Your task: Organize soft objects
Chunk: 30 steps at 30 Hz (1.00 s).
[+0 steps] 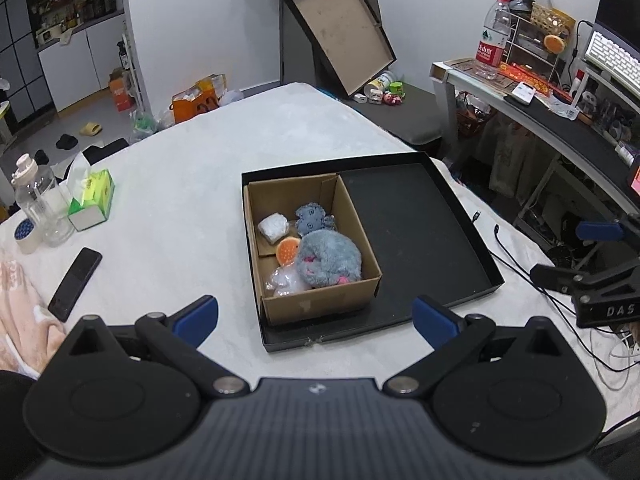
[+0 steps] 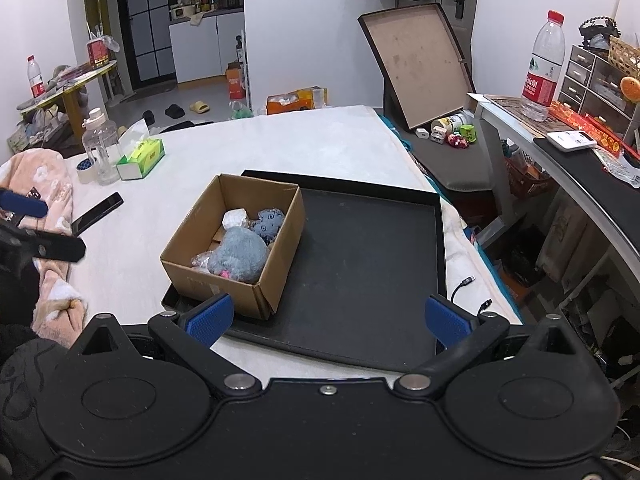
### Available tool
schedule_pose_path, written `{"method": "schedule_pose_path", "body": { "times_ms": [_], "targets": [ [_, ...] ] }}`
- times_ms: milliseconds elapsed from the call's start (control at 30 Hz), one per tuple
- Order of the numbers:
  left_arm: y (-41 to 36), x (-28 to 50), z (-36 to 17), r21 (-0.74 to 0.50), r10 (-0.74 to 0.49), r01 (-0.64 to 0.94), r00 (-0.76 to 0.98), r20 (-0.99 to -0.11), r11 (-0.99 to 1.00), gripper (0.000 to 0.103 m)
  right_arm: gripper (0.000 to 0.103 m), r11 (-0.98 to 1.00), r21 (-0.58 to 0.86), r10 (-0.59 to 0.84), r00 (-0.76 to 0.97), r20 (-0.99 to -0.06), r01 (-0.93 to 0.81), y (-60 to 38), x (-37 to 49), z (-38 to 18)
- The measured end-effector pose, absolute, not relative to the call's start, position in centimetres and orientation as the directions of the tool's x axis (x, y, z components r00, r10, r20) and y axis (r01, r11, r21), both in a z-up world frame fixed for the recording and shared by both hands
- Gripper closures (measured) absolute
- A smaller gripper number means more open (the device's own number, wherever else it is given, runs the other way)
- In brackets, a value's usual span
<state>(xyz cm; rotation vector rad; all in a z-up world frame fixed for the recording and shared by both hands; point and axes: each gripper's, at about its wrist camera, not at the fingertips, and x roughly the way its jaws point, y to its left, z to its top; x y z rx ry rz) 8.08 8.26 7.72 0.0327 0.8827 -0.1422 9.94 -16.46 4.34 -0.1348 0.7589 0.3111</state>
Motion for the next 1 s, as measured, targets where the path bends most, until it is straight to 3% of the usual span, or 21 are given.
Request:
{"method": "schedule_pose_path", "body": {
  "times_ms": [300, 467, 1000],
  "targets": [
    [7.9, 7.5, 9.4, -0.022, -0.129, 0.178, 0.619, -0.775, 0.984, 0.0, 0.0, 0.945, -0.035, 0.209, 0.682, -0.701, -0.326, -16.6, 9.9, 5.4],
    [8.2, 7.9, 9.5, -0.092, -0.181, 0.182, 0.565, -0.805, 0.979, 0.0, 0.0, 0.94, -0.05, 0.206, 0.677, -0.707, -0.338, -16.5, 10.0, 6.3],
    [8.4, 7.7, 9.2, -0.068, -0.126, 0.118, 0.605, -0.786, 0.991, 0.0, 0.0, 0.928, -0.066, 0.211, 0.665, -0.717, -0.366, -16.1, 9.9, 7.4]
  ]
}}
